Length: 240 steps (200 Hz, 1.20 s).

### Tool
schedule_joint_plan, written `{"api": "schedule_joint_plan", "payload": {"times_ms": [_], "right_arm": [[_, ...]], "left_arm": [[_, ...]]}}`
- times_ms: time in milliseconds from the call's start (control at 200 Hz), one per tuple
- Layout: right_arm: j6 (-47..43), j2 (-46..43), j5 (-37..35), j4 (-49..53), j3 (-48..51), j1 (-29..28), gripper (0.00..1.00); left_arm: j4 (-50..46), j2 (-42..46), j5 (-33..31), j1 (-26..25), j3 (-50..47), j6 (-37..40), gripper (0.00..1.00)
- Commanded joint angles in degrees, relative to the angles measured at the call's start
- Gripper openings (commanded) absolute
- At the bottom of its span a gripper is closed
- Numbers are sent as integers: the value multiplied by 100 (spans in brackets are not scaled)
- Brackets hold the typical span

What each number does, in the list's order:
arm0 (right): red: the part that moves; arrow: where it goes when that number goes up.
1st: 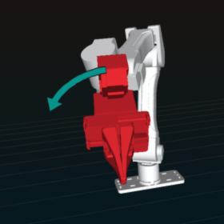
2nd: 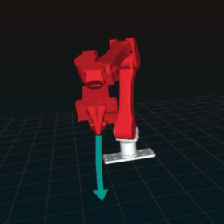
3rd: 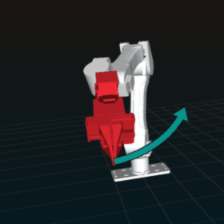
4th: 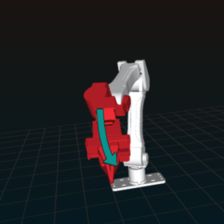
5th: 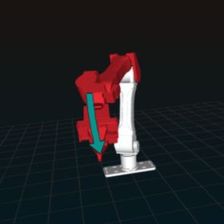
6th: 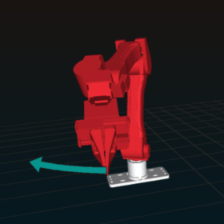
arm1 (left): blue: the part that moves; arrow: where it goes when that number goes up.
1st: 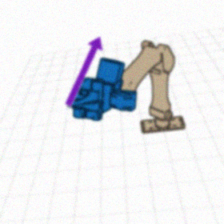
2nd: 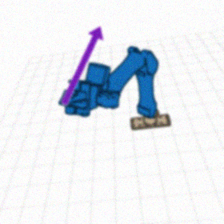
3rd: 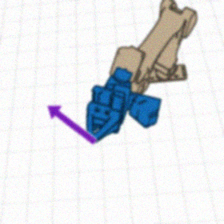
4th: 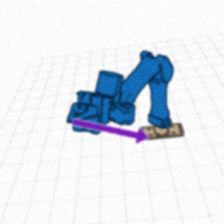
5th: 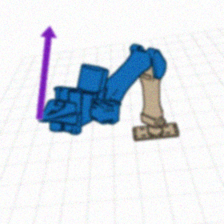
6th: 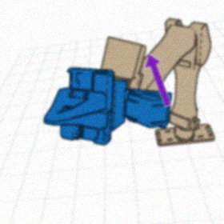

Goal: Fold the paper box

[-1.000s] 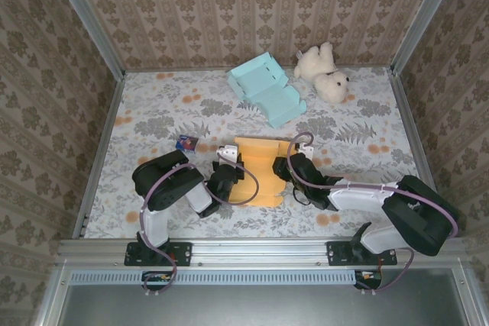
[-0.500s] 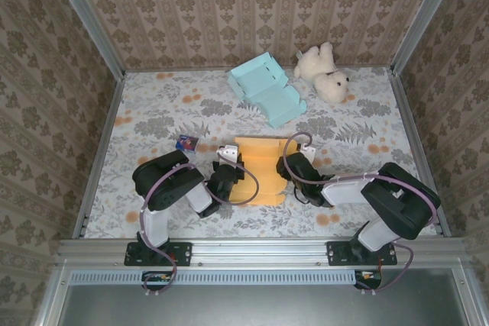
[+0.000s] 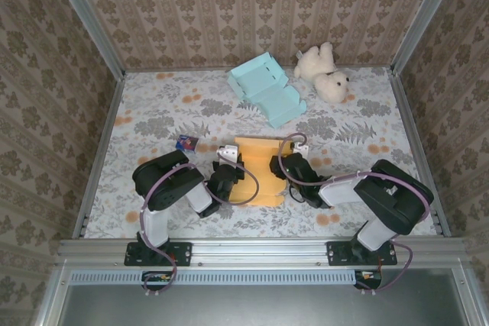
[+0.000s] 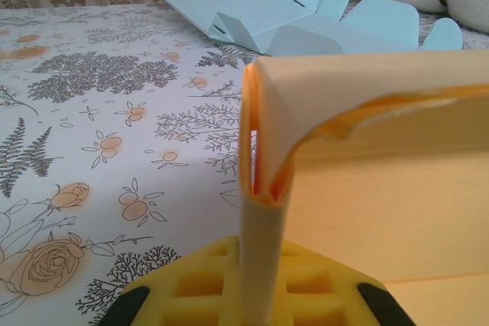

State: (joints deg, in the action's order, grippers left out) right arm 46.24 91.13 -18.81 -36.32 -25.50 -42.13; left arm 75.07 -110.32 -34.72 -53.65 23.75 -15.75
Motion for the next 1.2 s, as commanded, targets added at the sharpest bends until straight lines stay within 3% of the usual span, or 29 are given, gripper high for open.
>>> {"api": "schedule_joint_plan", "payload": {"times_ms": [0, 680, 1195], "right_arm": [[-124, 195, 127, -233, -172, -103, 46], [-257, 758, 50, 80, -618, -368, 45], [198, 1458, -386, 1448, -985, -487, 46]], "left_arm": [[-61, -143, 79, -59, 33, 30, 0], [-60, -129, 71, -57, 7, 3, 0], [-54, -121, 1, -49, -22, -32, 0]]}}
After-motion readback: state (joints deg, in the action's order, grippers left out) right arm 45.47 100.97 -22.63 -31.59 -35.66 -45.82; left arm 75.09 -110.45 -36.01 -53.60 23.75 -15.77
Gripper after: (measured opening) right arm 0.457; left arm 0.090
